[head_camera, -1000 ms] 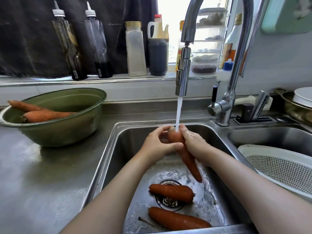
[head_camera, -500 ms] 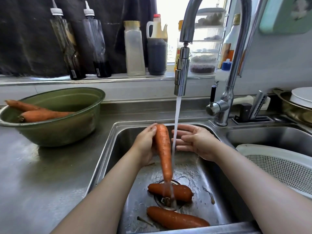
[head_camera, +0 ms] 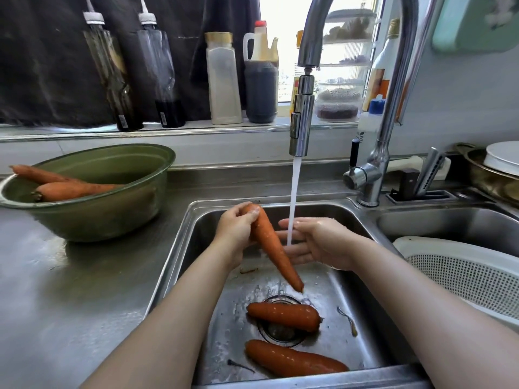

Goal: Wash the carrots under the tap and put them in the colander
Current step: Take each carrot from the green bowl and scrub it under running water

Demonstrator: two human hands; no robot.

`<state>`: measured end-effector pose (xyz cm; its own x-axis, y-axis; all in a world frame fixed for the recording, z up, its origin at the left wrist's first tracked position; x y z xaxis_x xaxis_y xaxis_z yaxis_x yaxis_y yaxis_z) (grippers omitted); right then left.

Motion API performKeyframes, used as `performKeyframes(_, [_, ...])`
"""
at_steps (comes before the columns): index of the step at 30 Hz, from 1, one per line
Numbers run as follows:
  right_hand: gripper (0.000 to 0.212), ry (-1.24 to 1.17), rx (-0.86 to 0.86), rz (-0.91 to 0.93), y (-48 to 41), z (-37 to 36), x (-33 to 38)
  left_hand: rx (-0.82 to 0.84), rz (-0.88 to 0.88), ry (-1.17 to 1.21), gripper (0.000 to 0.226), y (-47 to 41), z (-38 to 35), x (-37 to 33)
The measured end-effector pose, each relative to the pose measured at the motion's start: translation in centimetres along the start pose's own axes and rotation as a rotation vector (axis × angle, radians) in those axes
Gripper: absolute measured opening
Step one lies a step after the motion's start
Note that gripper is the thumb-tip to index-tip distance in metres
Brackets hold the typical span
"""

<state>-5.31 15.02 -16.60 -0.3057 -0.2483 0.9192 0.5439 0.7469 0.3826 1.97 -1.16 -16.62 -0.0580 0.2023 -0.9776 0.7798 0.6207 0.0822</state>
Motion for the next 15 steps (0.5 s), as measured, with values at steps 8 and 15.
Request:
performKeyframes(8, [0.051, 0.342, -0.004, 0.093, -0.5, -1.0, -0.3, -0.122, 0.112, 0.131, 0.034, -0.3, 1.1, 0.8])
performKeyframes(15, [0.031, 0.624, -0.237, 0.154, 0.1, 1.3, 0.5, 0.015, 0.265, 0.058, 0.031, 0.2, 0.9, 1.1])
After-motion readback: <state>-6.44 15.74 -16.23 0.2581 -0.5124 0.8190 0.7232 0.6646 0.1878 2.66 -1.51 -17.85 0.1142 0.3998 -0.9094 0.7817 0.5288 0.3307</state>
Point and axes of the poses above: each hand's wrist, its own y-axis away from the middle knuckle, its own z-axis out of the back of the hand, x = y × z, the point moved 5 cm from there along -y, towards the middle knuckle, and after that the axes turned 4 degrees about -z, right-handed, at the moved point
